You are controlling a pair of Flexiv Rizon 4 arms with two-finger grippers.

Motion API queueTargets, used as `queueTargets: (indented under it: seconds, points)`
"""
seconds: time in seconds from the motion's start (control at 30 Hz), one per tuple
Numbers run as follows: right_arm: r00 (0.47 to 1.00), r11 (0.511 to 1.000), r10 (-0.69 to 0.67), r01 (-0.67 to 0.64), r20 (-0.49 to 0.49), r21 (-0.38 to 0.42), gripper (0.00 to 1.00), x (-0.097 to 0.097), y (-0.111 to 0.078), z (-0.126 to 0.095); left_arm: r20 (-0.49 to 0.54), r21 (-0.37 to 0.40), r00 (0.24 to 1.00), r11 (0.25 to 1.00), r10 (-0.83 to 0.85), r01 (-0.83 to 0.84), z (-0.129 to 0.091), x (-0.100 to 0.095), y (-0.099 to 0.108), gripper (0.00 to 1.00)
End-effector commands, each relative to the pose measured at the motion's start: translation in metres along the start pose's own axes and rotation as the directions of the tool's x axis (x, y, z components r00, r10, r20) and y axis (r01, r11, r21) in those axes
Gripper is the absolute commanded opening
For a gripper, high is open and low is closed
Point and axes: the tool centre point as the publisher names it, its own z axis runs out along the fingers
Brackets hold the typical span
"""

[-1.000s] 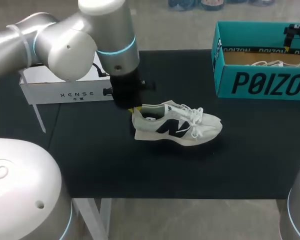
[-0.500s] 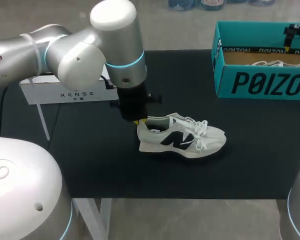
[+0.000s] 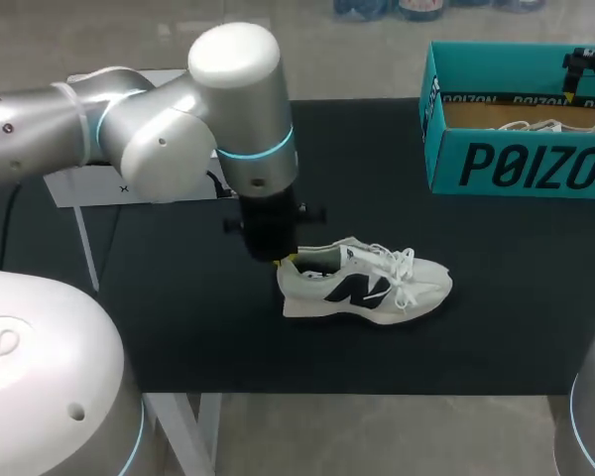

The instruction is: Take the shoe out of the shoebox, open the shoe tongue, remove and reinsert the insole, then place the shoe into the shoebox

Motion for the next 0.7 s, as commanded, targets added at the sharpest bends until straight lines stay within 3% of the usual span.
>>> queueTargets:
  seconds: [0.03,0.07,0.1,0.13,0.27,0.4,0.57,0.7]
  points:
    - [1.000,1.000,0.000,0.000,0.000,-0.002,1.00,0.000,-0.001,0.000,-0.015,-0.002,1.000,1.000,-0.002,0.002,0.005,-0.004,-0.001,0.00]
    - [1.000,1.000,0.000,0.000,0.000,-0.002,1.00,0.000,-0.001,0.000,-0.022,0.001,1.000,1.000,0.002,-0.002,0.005,-0.005,-0.002,0.03]
    - [1.000,1.000,0.000,0.000,0.000,-0.002,1.00,0.000,-0.001,0.000,-0.026,0.006,1.000,1.000,0.003,-0.003,0.007,-0.006,-0.002,0.43]
    - [1.000,1.000,0.000,0.000,0.000,-0.002,1.00,0.000,-0.001,0.000,-0.029,0.014,1.000,1.000,-0.001,0.001,0.008,-0.006,-0.002,1.00]
    - [1.000,1.000,0.000,0.000,0.000,-0.002,1.00,0.000,-0.001,0.000,-0.040,0.013,0.999,1.000,0.002,-0.002,0.009,-0.005,-0.002,1.00]
    - [1.000,1.000,0.000,0.000,0.000,-0.002,1.00,0.000,-0.001,0.000,-0.046,-0.033,0.999,0.999,0.000,-0.002,-0.006,-0.001,0.000,1.00]
    - [1.000,1.000,0.000,0.000,0.000,-0.002,1.00,0.000,-0.001,0.000,-0.034,-0.138,0.999,0.990,-0.030,0.025,-0.053,0.016,0.003,1.00]
    - [1.000,1.000,0.000,0.000,0.000,-0.002,1.00,0.000,-0.001,0.000,0.007,-0.179,0.998,0.981,-0.069,0.070,-0.090,0.039,-0.001,1.00]
